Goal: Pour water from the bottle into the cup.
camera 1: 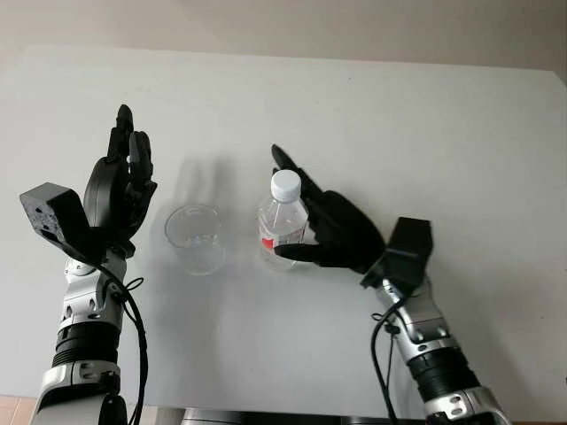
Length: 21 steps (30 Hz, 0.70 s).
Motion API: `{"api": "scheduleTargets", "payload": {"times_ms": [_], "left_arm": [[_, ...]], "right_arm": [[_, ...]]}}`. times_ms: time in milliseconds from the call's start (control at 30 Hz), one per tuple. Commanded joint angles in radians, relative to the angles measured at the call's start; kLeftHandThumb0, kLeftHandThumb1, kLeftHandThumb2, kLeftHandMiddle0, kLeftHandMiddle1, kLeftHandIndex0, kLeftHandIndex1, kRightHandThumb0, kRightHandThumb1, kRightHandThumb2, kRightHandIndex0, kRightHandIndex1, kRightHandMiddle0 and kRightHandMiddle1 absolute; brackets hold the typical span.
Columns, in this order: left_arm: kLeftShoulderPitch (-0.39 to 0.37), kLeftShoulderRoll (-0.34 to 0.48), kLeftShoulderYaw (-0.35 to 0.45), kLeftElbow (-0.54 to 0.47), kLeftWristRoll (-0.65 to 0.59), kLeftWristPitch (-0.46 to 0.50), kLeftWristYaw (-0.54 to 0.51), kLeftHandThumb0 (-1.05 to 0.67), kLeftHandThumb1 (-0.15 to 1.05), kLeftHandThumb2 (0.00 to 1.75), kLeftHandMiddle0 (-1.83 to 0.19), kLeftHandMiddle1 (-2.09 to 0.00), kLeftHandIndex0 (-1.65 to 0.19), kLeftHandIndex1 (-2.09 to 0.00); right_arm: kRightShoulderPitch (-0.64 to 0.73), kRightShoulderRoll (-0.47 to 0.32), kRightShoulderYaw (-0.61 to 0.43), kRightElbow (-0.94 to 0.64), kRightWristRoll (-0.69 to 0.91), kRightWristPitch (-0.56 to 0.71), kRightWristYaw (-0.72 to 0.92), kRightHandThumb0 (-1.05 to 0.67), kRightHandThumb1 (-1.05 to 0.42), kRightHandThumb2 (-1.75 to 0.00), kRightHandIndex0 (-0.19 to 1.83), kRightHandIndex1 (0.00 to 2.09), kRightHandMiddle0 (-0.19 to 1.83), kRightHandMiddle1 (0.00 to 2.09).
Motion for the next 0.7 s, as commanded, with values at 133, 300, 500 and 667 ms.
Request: {"api": "scheduleTargets", "payload": {"times_ms": [133,300,500,667], "left_arm": [[-0.007,-0.002,0.003,-0.002,-0.001,-0.021,-0.002,-0.75,1.05,0.69,0.19,0.00,0.19,0.00],[-0.005,0.000,0.005,-0.004,-0.004,-0.020,-0.003,-0.75,1.05,0.70,0.19,0.00,0.19,0.00],[-0.008,0.002,0.006,-0.005,-0.004,-0.018,0.002,-0.76,1.05,0.68,0.19,0.00,0.19,0.00],[-0.010,0.003,0.007,-0.003,-0.007,-0.017,-0.003,-0.75,1.05,0.69,0.19,0.00,0.19,0.00]], "right_arm": [[-0.042,0.056,0.001,0.105,0.019,-0.018,0.019,-1.02,-0.92,-0.06,-0.19,0.00,-0.19,0.00],[-0.042,0.114,-0.023,0.131,0.082,-0.036,0.052,-0.97,-0.89,-0.05,-0.19,0.00,-0.19,0.00],[-0.044,0.157,-0.051,0.106,0.164,0.038,0.084,-0.79,-0.82,-0.05,-0.16,1.25,-0.09,1.11],[-0.052,0.147,-0.052,0.108,0.154,0.014,0.104,-0.58,-0.82,-0.06,0.37,2.06,0.31,2.05]]}}
